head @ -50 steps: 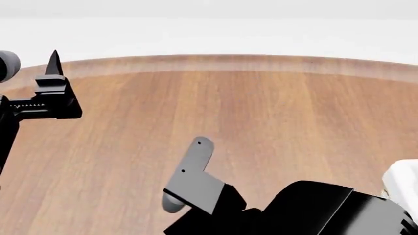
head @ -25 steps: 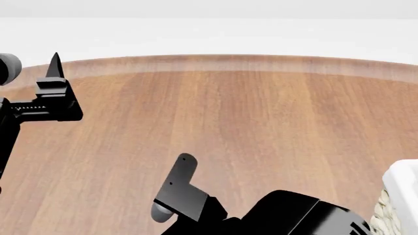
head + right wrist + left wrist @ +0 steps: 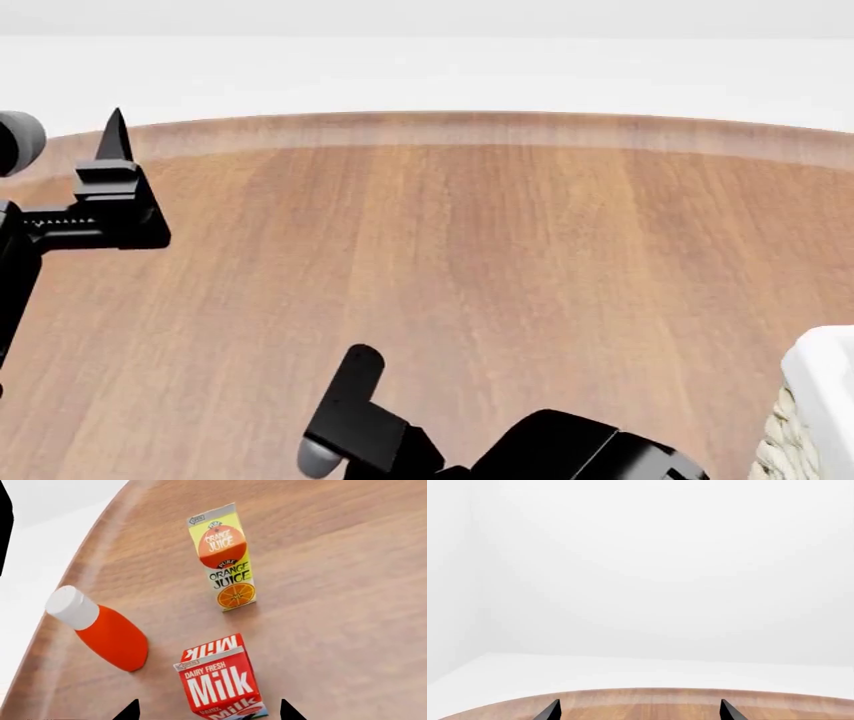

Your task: Pick the milk and place it in the basket.

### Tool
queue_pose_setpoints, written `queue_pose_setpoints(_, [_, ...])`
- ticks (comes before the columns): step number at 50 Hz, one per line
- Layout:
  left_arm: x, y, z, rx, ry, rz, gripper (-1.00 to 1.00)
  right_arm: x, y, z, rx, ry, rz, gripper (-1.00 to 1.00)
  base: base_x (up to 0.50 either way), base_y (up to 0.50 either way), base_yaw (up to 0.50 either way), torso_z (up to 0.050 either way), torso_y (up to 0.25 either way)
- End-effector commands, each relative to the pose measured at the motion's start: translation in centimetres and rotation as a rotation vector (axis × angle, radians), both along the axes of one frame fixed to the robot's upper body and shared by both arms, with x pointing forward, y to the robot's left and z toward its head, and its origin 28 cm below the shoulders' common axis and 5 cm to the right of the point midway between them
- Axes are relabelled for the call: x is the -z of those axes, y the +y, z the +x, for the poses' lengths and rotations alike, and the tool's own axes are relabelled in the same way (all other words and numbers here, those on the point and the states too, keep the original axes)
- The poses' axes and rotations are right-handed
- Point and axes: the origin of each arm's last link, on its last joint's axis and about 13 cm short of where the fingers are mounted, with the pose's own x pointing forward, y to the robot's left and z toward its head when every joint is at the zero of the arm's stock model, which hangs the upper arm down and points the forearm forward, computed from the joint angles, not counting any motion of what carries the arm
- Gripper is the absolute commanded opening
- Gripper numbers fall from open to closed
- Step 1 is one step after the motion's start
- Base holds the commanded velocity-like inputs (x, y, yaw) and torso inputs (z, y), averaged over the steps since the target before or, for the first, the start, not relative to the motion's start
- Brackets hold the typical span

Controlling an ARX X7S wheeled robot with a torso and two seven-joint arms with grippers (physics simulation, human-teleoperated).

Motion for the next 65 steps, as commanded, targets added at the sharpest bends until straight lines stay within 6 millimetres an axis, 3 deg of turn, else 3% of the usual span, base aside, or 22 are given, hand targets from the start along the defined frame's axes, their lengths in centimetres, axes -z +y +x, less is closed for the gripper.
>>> queue_pose_setpoints(1, [0.0,0.0,-0.1,0.004,0.001,0.002,1.0,1.2,0.4,0.4,-0.021,0.027,0.003,1.0,0.0,0.0,0.0,0.0,0.0])
queue_pose_setpoints(46, [0.8,0.0,-0.1,0.022,0.013,0.008,1.0,3.9,1.8,3.7,-0.072,0.103,-0.009,1.0,0.0,0.0,0.0,0.0,0.0])
queue_pose_setpoints(65, [1.0,-0.1,-0.2,0.034,0.018,0.004,1.0,5.2,2.4,3.9,-0.11,0.167,-0.043,1.0,0.0,0.0,0.0,0.0,0.001])
